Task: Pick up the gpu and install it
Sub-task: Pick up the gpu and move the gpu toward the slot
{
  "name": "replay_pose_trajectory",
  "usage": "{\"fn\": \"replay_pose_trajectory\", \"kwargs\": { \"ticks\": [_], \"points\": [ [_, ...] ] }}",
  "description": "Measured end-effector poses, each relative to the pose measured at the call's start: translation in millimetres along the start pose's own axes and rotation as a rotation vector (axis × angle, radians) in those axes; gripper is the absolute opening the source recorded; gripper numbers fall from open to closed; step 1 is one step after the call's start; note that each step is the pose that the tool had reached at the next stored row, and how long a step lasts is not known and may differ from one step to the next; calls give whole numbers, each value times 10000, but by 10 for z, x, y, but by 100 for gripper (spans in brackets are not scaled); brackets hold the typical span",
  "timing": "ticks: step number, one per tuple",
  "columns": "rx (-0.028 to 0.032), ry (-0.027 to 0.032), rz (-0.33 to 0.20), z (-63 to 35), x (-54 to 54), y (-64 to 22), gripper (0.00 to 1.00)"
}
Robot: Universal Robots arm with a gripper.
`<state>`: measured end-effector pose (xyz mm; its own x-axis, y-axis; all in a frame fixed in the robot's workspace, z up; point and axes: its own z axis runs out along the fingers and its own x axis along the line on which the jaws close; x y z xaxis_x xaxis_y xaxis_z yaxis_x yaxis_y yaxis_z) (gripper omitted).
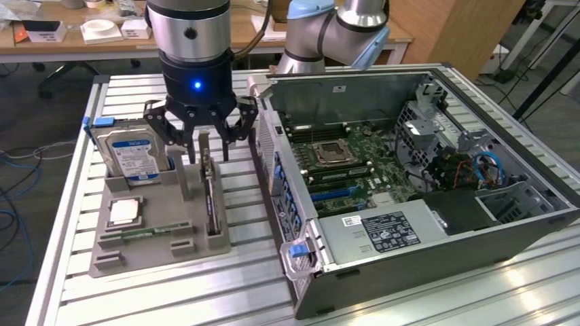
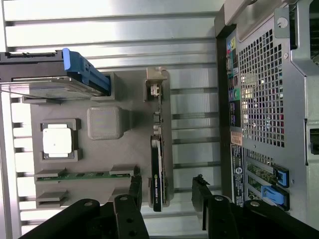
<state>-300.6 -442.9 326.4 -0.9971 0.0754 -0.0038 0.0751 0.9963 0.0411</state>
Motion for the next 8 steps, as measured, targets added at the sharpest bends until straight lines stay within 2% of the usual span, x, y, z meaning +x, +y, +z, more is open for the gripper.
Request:
{"fn": "replay_pose_trajectory", "kwargs": {
  "ticks": [8],
  "points": [
    [-1, -2, 0, 33, 0, -9, 53]
  ]
}}
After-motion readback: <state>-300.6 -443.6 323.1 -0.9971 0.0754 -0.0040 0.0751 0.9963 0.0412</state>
